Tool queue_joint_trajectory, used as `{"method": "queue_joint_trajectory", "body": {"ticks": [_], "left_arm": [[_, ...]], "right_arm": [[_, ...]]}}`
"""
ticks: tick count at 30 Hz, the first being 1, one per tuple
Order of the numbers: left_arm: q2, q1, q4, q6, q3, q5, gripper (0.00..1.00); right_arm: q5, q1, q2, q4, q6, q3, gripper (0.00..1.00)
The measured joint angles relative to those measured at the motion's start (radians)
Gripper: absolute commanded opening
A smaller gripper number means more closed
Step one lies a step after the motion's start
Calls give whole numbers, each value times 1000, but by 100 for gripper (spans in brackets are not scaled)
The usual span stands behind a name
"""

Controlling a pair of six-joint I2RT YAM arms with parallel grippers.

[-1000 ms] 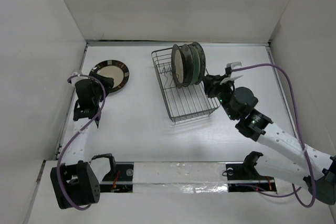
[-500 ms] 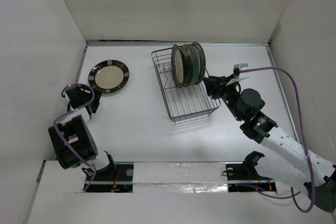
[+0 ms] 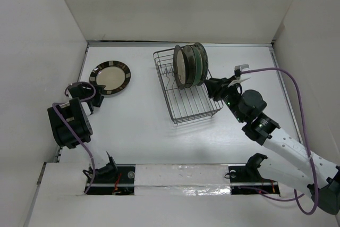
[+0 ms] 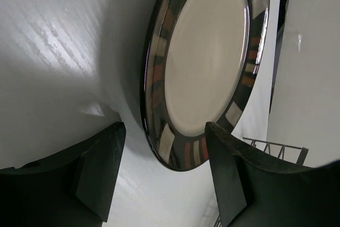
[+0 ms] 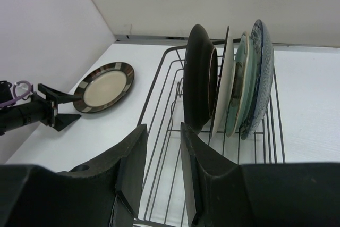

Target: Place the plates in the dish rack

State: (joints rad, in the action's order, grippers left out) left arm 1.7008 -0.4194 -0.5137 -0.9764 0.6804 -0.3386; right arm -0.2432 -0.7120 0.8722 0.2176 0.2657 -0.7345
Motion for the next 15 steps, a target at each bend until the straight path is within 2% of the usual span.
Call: {"method": "queue_joint_trajectory", "body": {"ticks": [11,12,15], "left_arm": [[76,61,-41,-57,59,37,50],[83,68,-40,-61,68,45,48],[90,86,-34,-66,74,75,31]], "right_arm": [[-5,11,-34,0,2,17,35],[-5,11,-34,0,2,17,35],[-5,11,-35,0,2,18,35]]}}
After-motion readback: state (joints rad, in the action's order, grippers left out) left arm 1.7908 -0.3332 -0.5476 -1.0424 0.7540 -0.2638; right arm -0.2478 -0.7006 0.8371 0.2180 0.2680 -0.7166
